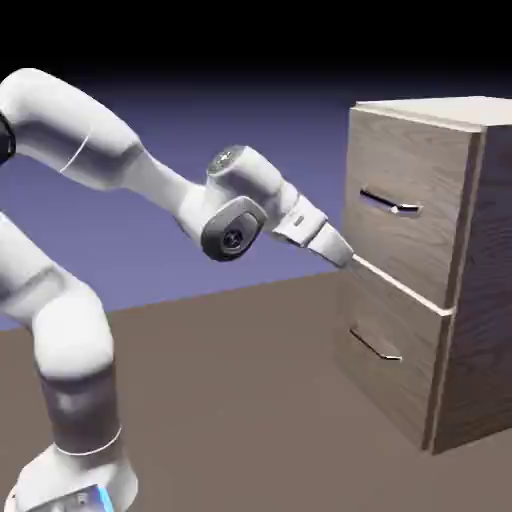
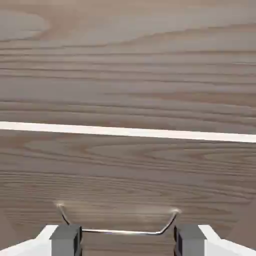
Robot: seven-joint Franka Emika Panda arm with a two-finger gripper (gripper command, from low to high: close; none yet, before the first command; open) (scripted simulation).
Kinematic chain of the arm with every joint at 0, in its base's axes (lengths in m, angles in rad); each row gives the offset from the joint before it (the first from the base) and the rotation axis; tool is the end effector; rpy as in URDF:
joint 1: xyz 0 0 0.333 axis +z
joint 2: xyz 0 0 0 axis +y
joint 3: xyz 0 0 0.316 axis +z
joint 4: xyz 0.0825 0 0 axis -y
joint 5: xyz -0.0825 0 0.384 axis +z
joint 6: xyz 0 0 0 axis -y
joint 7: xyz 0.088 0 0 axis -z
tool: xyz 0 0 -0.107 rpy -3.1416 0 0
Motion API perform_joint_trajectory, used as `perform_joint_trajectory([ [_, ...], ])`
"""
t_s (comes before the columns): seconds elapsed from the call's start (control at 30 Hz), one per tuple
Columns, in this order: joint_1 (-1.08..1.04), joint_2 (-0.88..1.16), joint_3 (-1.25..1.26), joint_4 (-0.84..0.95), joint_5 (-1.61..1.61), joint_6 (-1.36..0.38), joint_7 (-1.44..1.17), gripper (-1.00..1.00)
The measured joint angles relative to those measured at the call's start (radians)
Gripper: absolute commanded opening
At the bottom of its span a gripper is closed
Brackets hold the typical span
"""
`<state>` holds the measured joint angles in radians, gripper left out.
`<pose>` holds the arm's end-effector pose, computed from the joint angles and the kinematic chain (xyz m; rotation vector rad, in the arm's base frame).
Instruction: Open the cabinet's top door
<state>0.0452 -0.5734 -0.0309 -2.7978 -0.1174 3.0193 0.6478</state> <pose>0.3904 0.0140 0.4627 -2.6223 0.7047 -1.0968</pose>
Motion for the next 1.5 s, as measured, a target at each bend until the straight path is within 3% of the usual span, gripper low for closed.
perform_joint_trajectory([
  [1.5,0.553,-0.058,-0.516,0.204,-1.957,-0.295,-1.554,0.00],
])
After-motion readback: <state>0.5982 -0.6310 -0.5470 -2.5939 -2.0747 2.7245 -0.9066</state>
